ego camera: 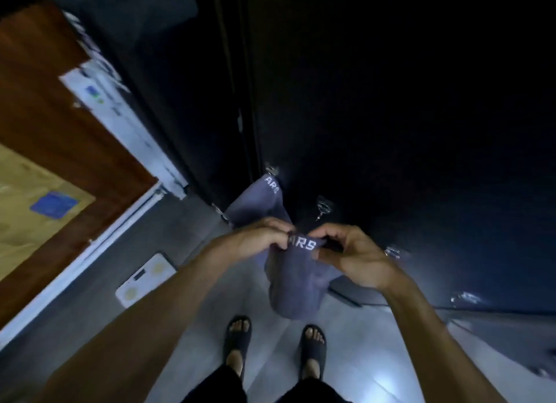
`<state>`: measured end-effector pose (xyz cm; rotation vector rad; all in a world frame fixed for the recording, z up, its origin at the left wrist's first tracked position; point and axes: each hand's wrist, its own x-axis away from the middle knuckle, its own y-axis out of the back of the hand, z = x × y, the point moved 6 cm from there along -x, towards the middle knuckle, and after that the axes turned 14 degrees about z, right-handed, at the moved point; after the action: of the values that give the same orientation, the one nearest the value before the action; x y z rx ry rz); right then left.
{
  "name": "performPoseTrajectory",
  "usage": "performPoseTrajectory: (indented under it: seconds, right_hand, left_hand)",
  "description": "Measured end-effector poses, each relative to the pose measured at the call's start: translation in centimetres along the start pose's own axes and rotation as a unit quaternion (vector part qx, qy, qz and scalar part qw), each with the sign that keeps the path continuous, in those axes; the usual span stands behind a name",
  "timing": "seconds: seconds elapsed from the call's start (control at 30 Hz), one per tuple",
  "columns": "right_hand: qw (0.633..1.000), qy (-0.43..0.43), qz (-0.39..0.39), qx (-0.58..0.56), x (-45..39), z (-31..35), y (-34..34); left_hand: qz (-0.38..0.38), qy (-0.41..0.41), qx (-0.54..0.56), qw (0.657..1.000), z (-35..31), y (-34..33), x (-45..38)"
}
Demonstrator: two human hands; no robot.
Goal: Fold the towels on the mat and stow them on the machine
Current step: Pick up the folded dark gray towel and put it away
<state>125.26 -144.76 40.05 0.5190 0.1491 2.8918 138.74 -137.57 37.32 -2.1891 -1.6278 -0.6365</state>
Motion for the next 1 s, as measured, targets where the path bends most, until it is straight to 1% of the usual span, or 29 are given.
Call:
performPoseTrajectory:
  seconds: [0.03, 0.07, 0.13, 0.2, 0.3, 0.4, 0.5, 0.6, 0.67, 0.73, 0.8, 0.87, 0.93, 0.97, 1.0]
  right_hand:
    - [0.999, -0.002, -0.039, -0.038, 0.3, -0.8, 0.2]
    - [0.995, -0.004, -0.080, -0.067, 0.6, -1.7, 0.4]
    - [0.981, -0.010, -0.161, -0.108, 1.3, -3.5, 0.2]
    - [0.963, 0.005, -0.248, -0.108, 1.7, -4.5, -0.4]
    - [0.930, 0.020, -0.358, -0.084, 1.5, -5.7, -1.1]
    - [0.895, 0.032, -0.438, -0.083, 0.9, -6.1, -0.9]
    - [0.860, 0.030, -0.497, -0.110, -0.2, -7.1, -0.7]
    - [0.821, 0.006, -0.555, -0.138, -1.3, -8.8, -1.5]
    - [0.798, 0.000, -0.576, -0.176, -2.0, -9.6, -2.0]
    - [0.784, -0.001, -0.587, -0.201, -2.6, -9.9, -2.1]
    - [0.786, -0.006, -0.591, -0.182, -3.0, -9.8, -2.3]
    - [0.796, -0.046, -0.593, -0.111, -2.9, -9.8, -3.3]
    - [0.796, -0.091, -0.598, -0.027, -2.3, -9.4, -4.2]
    - [0.801, -0.093, -0.591, -0.001, -2.1, -9.2, -4.3]
    - [0.814, -0.078, -0.575, -0.001, -2.0, -9.3, -4.3]
  left_hand:
    - [0.025, -0.004, -0.016, 1.000, -0.3, 0.5, -0.7]
    - [0.034, -0.009, -0.007, 0.999, 0.0, 1.0, -1.3]
    - [0.036, -0.032, 0.062, 0.997, 0.9, 1.3, -2.1]
    - [0.018, -0.055, 0.129, 0.990, 1.9, 1.4, -2.8]
    - [-0.052, -0.063, 0.172, 0.982, 3.3, 1.6, -4.1]
    - [-0.113, -0.071, 0.222, 0.966, 3.3, 2.1, -5.6]
    - [-0.179, -0.067, 0.254, 0.948, 2.9, 2.6, -6.8]
    - [-0.208, -0.023, 0.306, 0.929, 4.6, 2.1, -7.8]
    - [-0.214, 0.018, 0.322, 0.922, 6.1, 2.1, -8.6]
    - [-0.209, 0.029, 0.308, 0.928, 6.7, 2.4, -9.1]
    - [-0.210, 0.009, 0.266, 0.941, 6.8, 2.7, -9.4]
    - [-0.235, -0.028, 0.177, 0.955, 6.9, 2.8, -9.0]
    - [-0.271, -0.048, 0.059, 0.959, 6.2, 2.6, -8.2]
    - [-0.267, -0.051, 0.012, 0.962, 5.5, 2.3, -7.8]
    - [-0.240, -0.048, -0.010, 0.970, 5.2, 1.9, -7.6]
